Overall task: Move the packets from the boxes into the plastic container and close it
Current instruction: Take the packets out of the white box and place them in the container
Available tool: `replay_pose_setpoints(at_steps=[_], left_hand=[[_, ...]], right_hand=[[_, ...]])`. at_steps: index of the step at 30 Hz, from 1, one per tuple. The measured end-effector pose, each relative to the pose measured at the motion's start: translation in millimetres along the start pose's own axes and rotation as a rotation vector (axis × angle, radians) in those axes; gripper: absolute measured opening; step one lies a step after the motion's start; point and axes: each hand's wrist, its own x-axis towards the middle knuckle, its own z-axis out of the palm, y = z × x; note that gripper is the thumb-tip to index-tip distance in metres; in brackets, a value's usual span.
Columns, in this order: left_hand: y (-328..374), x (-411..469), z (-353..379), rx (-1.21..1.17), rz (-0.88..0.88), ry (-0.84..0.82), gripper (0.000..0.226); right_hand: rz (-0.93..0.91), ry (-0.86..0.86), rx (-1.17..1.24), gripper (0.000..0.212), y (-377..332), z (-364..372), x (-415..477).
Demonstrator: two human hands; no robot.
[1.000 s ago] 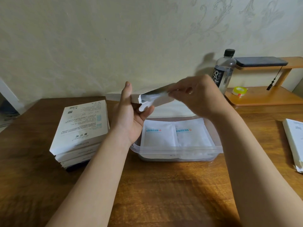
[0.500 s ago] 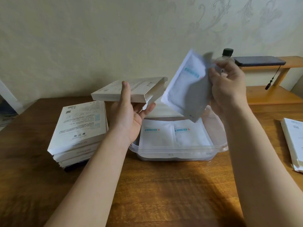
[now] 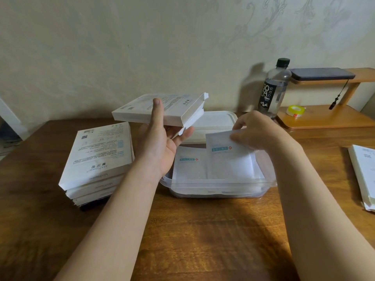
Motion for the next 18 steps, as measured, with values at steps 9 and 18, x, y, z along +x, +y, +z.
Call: replay_pose_setpoints(at_steps=[9,18], left_hand=[[1,1,1,0.041,0.003,-0.013,0.039],[1,-1,0,0.041,-0.016,-0.041,0.038]], right_hand=[[-0.140,-0.110,-0.438,0.052,-24,6,-10],[-0.118,-0.546,-0.697,0.079,-25,24,-13]])
